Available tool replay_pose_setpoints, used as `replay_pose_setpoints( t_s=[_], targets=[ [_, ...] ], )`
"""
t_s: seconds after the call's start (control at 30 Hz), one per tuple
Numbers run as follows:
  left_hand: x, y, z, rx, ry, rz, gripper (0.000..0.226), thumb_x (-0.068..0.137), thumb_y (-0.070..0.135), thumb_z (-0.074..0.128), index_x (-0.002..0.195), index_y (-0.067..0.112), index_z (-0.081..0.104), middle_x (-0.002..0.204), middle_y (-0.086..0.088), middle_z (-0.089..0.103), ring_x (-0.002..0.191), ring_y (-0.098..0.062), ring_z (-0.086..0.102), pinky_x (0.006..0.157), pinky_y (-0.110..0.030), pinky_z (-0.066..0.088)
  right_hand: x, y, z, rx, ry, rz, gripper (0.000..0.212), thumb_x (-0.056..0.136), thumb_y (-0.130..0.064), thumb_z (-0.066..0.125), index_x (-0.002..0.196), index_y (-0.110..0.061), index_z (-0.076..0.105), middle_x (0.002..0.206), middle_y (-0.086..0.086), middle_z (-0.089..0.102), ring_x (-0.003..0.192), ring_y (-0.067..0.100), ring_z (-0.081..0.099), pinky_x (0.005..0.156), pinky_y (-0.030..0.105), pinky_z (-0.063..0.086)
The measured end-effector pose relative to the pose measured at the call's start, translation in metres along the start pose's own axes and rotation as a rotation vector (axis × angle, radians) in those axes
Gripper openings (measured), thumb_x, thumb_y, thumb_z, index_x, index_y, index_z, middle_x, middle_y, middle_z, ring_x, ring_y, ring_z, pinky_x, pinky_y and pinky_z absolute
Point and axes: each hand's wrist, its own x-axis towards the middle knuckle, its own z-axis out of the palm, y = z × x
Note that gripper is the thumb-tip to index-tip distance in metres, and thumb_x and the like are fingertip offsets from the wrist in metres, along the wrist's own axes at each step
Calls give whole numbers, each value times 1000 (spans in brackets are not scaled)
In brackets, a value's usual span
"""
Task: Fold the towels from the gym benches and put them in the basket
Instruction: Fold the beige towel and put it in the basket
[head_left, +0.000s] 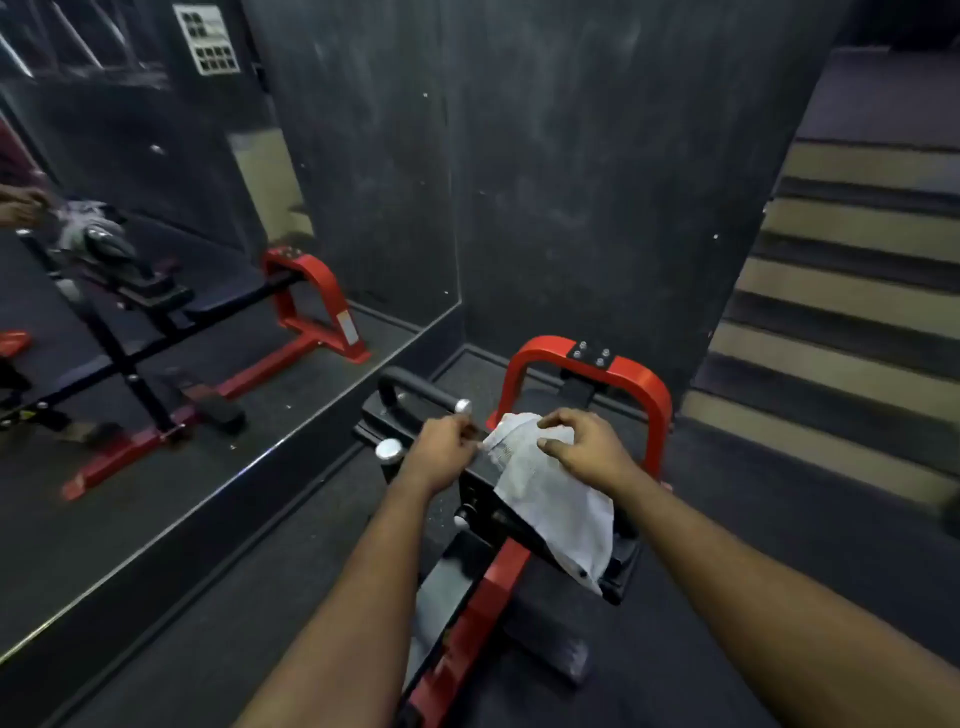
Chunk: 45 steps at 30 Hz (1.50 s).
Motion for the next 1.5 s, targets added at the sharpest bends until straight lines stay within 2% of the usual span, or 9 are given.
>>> replay_pose_setpoints(
  t_s=[0.17, 0.27, 0.37, 0.53, 0.67, 0.8, 1.07, 1.23, 1.5],
  targets=[
    [46, -21, 47, -14, -153, -48, 31, 76, 27, 71, 107, 21, 66, 94, 0, 70, 85, -20, 65, 78, -35, 54, 38, 16, 22, -104, 6, 25, 29, 83, -29, 69, 112, -28, 68, 118, -10, 66, 121, 13, 49, 103, 41, 41],
    [60, -20, 55, 28, -66, -15, 7, 80, 17, 64, 83, 21, 60, 79, 0, 65, 78, -23, 64, 65, -34, 50, 49, 23, 23, -115, 2, 23, 29, 83, -25, 69, 112, -27, 69, 117, -9, 67, 119, 14, 50, 102, 40, 42],
    [68, -15, 48, 1, 17, 59, 15, 77, 19, 61, 69, 22, 49, 70, 2, 58, 68, -22, 58, 57, -31, 43, 55, 26, 21, -125, 9, 10, 30, 82, -25, 69, 112, -28, 69, 115, -8, 68, 117, 14, 52, 100, 39, 45],
    [78, 34, 5, -94, -13, 299, 9, 80, 13, 62, 80, 18, 55, 67, 2, 61, 67, -18, 56, 64, -30, 43, 58, 3, -2, -14, 6, -7, 45, 79, -23, 73, 123, -30, 62, 126, -7, 63, 120, 9, 55, 104, 27, 42],
    [72, 93, -33, -154, -1, 476, 10, 86, 8, 60, 88, 18, 60, 70, 5, 60, 67, -9, 52, 64, -20, 41, 60, -30, -44, 109, 65, -144, 26, 77, -25, 73, 102, -20, 69, 97, -6, 72, 91, 6, 66, 86, 30, 53],
    [57, 150, -65, -218, 183, 531, 12, 89, 13, 59, 98, 16, 52, 81, 2, 65, 72, -14, 60, 68, -23, 45, 47, -71, -114, 55, 241, -191, 20, 78, -26, 75, 71, -18, 59, 61, -3, 59, 55, 2, 48, 55, 28, 43],
    [3, 223, -104, 4, 233, 447, 9, 89, 10, 53, 84, 17, 53, 72, -7, 63, 71, -26, 56, 64, -33, 39, -6, -126, -229, 17, 405, -351, 11, 78, -4, 58, 80, -14, 56, 70, 1, 62, 61, 12, 51, 60, 23, 41],
    [-51, 287, -114, -26, 324, 548, 7, 91, 10, 51, 85, 12, 51, 71, -8, 57, 66, -25, 50, 54, -23, 32, -60, -127, -257, 28, 320, -411, 17, 79, -13, 71, 94, -20, 67, 79, 0, 71, 65, 5, 57, 61, 17, 46],
    [-104, 311, -84, -22, 469, 502, 7, 83, 14, 54, 76, 14, 52, 60, -1, 57, 61, -21, 54, 57, -32, 41, -119, -132, -282, -28, 420, -530, 14, 87, -26, 71, 78, -15, 69, 60, -7, 56, 55, 1, 45, 55, 16, 35]
  ],
)
